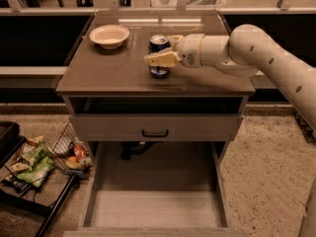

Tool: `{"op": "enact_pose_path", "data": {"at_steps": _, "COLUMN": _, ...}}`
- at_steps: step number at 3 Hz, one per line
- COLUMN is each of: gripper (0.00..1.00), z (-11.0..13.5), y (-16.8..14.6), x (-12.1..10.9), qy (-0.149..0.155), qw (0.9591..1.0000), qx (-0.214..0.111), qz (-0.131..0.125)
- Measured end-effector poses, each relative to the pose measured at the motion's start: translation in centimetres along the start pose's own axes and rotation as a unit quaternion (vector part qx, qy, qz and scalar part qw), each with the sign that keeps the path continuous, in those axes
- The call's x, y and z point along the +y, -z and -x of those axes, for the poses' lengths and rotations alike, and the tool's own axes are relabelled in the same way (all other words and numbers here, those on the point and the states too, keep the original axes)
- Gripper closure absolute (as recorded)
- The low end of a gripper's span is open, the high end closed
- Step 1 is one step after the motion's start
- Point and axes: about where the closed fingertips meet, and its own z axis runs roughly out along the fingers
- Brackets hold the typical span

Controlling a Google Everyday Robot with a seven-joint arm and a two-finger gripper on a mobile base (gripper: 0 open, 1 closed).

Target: Pick pepsi can from middle drawer and place on counter

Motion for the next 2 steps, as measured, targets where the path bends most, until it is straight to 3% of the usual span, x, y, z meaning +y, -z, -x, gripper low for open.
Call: {"op": "enact_pose_path", "data": {"at_steps": 2, "gripper": 0.0, "z": 0.44, "y": 0.53, "x": -0.71, "qy": -0.006, "qw": 1.0, "qx": 0.004, "qz": 0.002}}
